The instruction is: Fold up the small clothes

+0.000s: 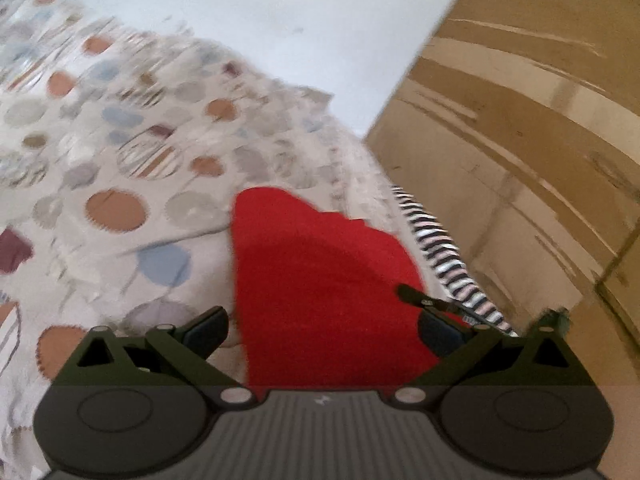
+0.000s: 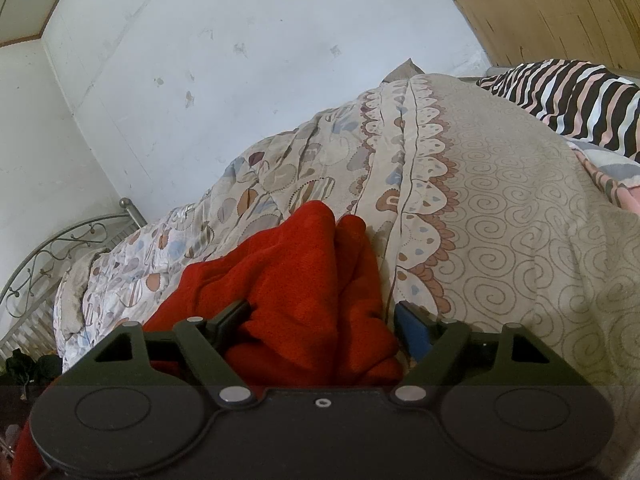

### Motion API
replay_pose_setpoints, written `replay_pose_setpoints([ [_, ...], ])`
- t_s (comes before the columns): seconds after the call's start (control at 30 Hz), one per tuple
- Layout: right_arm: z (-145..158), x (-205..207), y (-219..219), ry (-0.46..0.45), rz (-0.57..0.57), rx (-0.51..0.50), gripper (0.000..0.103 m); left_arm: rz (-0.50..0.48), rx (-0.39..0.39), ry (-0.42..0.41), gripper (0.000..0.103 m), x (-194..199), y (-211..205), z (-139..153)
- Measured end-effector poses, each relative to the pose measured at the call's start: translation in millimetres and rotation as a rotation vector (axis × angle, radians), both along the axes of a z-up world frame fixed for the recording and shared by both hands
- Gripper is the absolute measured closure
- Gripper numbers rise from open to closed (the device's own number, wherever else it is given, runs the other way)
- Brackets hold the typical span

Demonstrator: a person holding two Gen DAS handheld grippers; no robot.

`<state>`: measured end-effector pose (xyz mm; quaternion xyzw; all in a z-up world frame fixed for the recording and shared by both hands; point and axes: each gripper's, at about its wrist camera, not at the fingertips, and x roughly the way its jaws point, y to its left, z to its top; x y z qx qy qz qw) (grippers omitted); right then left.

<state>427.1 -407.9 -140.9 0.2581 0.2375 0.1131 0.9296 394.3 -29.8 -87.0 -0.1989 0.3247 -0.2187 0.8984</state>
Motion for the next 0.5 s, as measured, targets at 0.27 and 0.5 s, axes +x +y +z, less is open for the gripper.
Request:
replay_pose_setpoints([
  [0.27, -0.3, 0.3, 0.2, 0.000, 0.001, 0.003, 0.022, -0.045, -0.238, 0.223, 0.000, 31.7, 22.5, -46.4],
  [0.5, 0.0, 0.4, -0.1, 0.002, 0.001, 0.001, 0.022, -0.104, -0.380, 0.306, 0.000, 42.5, 25.5, -70.8],
])
